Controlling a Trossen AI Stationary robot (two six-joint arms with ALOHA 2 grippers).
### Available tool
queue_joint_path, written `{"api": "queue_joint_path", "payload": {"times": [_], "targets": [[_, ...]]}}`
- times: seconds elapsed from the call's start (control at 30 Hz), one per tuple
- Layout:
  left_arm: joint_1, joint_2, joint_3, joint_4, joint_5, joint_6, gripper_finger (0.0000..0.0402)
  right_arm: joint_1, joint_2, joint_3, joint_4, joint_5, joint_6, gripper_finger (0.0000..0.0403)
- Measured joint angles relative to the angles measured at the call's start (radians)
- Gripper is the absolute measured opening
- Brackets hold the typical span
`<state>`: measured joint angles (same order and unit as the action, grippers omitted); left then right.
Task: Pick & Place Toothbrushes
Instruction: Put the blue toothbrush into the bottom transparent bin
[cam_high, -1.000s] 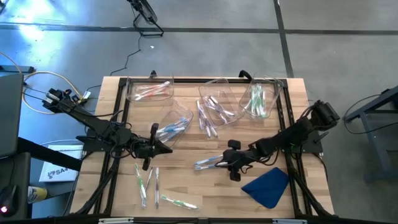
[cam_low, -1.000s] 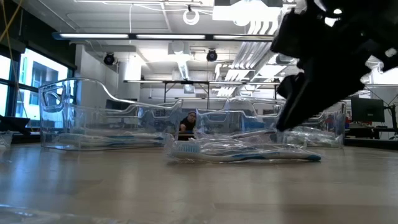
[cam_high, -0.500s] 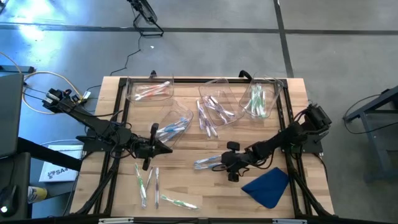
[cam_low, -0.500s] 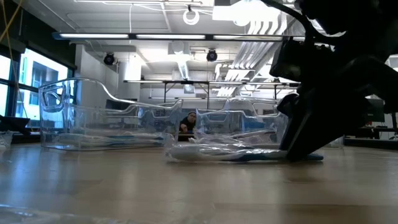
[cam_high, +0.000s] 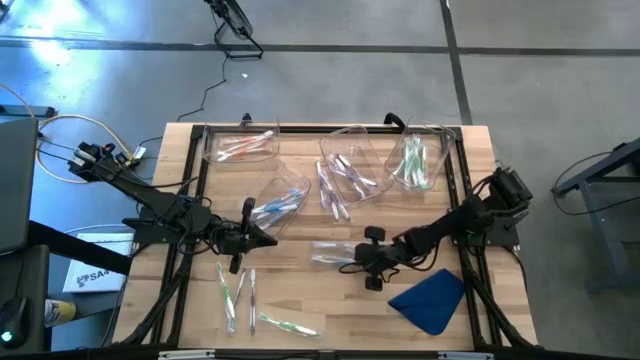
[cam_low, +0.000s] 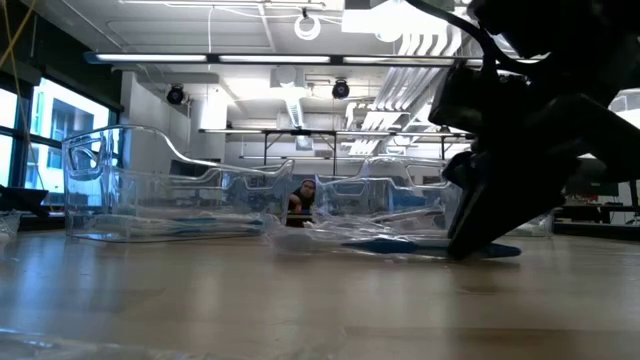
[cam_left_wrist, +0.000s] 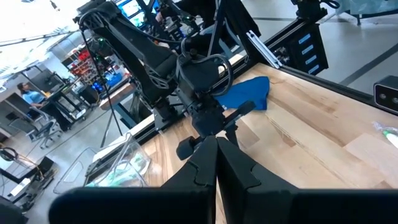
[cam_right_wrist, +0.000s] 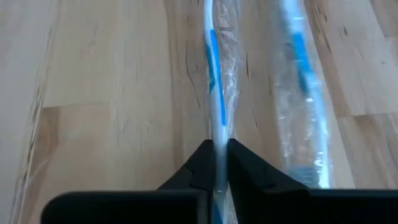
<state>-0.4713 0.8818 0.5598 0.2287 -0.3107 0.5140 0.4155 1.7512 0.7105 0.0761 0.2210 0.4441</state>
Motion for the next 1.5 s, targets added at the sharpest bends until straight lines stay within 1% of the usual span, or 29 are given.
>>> {"api": "queue_joint_path", "payload": {"times": [0.07,0.33,0.47,0.67,0.77,0.87,1.0,1.13,1.27,1.37,1.5], "targets": [[0.0,0.0,0.0,0.0,0.0,0.0,0.0,-0.001,0.0,0.0,-0.006,-0.013,0.0,0.0019],[0.0,0.0,0.0,0.0,0.002,0.0,0.0,0.0,-0.02,-0.001,-0.013,-0.094,0.0,0.002],[0.0,0.0,0.0,0.002,0.002,0.0,0.0,0.001,-0.053,-0.004,-0.026,-0.118,-0.002,0.0017],[0.0,-0.002,0.0,0.035,0.005,-0.02,0.0,0.001,-0.127,-0.007,-0.028,-0.127,-0.005,0.0017],[0.0,-0.003,0.002,0.082,-0.02,-0.026,0.0,0.001,-0.164,-0.006,-0.028,-0.13,-0.023,0.0017],[0.001,-0.012,0.024,0.077,-0.064,-0.026,0.0,-0.006,-0.203,-0.006,-0.03,-0.126,-0.044,0.0017],[0.023,-0.079,0.041,-0.001,-0.104,-0.058,0.0,-0.027,-0.256,-0.004,-0.055,-0.121,-0.056,0.0017],[0.091,-0.21,0.04,-0.197,-0.117,-0.165,0.0,-0.04,-0.296,-0.004,-0.078,-0.115,-0.056,0.0017],[0.162,-0.32,0.04,-0.349,-0.079,-0.231,0.0,-0.038,-0.323,-0.004,-0.063,-0.096,-0.059,0.0017],[0.193,-0.347,0.039,-0.361,-0.036,-0.239,0.0,-0.039,-0.338,-0.004,-0.019,-0.092,-0.071,0.0017],[0.211,-0.33,0.039,-0.334,-0.034,-0.193,0.0,-0.039,-0.34,-0.002,0.073,-0.091,-0.126,0.0017]]}}
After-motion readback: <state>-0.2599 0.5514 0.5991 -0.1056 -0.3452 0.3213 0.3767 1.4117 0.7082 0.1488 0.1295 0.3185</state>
